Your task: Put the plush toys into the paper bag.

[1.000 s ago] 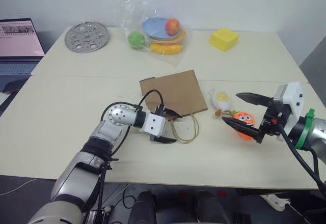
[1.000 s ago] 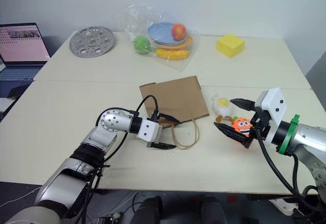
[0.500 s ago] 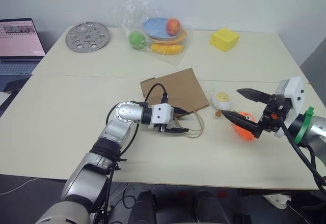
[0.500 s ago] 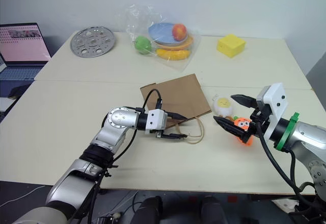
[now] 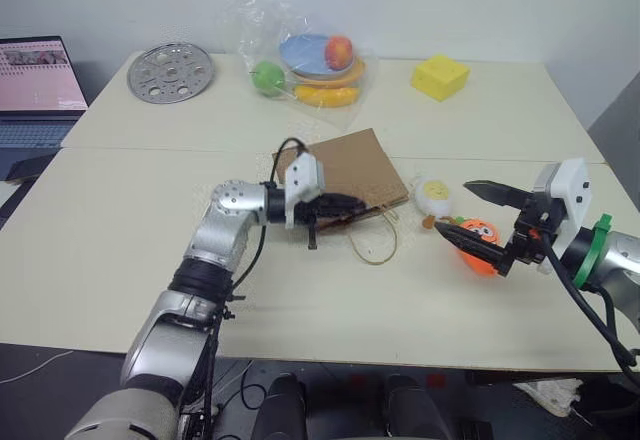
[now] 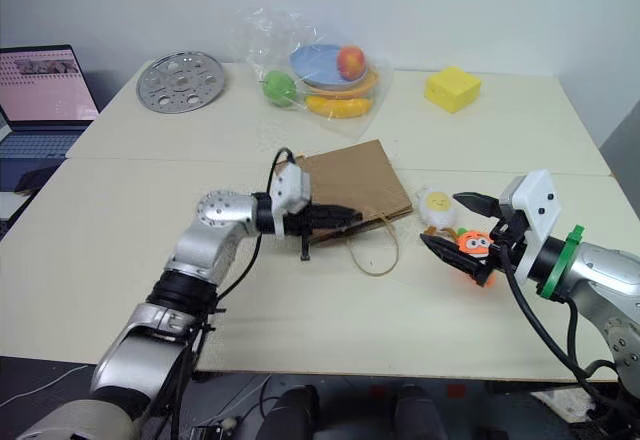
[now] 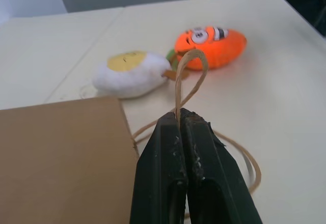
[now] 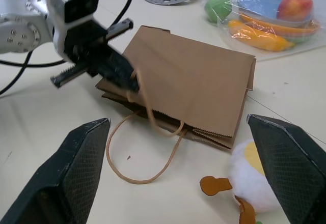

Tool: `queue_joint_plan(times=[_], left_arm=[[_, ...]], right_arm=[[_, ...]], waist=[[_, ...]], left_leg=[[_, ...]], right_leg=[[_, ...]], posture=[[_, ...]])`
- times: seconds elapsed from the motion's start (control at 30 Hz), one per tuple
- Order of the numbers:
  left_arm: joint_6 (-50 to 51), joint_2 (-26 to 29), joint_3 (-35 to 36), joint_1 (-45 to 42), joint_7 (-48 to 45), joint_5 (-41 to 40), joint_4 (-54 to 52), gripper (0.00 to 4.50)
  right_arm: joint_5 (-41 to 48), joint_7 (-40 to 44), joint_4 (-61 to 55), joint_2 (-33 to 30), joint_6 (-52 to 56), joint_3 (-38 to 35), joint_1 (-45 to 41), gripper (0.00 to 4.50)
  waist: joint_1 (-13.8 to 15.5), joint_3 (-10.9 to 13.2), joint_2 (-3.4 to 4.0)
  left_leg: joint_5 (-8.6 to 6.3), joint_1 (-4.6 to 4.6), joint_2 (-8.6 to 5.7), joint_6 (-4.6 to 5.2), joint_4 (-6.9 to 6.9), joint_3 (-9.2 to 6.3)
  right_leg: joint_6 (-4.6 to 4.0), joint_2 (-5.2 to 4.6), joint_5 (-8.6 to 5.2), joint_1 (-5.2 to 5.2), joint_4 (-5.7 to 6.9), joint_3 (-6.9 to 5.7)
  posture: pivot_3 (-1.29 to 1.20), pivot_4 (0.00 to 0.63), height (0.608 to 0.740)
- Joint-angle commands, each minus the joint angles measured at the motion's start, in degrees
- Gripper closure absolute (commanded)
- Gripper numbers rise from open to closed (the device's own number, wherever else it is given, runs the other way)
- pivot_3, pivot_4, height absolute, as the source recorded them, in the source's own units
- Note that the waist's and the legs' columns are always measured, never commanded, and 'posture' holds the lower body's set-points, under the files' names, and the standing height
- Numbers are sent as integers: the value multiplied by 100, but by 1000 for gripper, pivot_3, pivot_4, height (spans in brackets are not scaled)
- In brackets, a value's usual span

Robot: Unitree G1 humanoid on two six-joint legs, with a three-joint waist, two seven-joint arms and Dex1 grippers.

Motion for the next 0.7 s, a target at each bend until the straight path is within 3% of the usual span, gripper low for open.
queue_joint_plan(times=[0.03, 0.27, 0.33, 0.53, 0.7], left_arm=[[701, 106, 480, -214, -63, -640, -511, 4482], [1053, 134, 646, -200, 53, -783, -813, 4482], [1097, 117, 671, -188, 80, -817, -901, 4500], [1123, 86, 661, -174, 148, -770, -1015, 4500], [1193, 91, 682, -143, 196, -827, -1131, 4500]], right_arm=[[-153, -114, -125, 136, -129, 338, -229, 0], [-728, -488, 202, 952, -197, 1491, -704, 0], [-1008, -641, 546, 1302, -276, 1837, -914, 379], [-1700, -894, 1255, 1959, -571, 2364, -1218, 2359], [-1980, -1237, 1725, 2562, -836, 2286, -1448, 4163]], waist=[[-19, 0, 0], [-82, 0, 0], [-89, 0, 0], [-99, -1, 0], [-108, -1, 0]], left_leg=[[0, 0, 0, 0, 0, 0], [0, 0, 1, 0, 0, -2], [0, 0, 1, -1, 0, -2], [0, -1, 2, -1, -2, -3], [0, -1, 2, -1, -3, -3]], right_leg=[[0, 0, 0, 0, 0, 0], [0, 0, 0, 0, 0, -1], [0, 0, 0, 0, 0, -2], [0, 0, 0, -4, 0, -2], [-1, 1, 0, -4, 1, -2]], posture=[[0, 150, 740], [0, 150, 740], [0, 150, 740], [0, 150, 740], [0, 150, 740]])
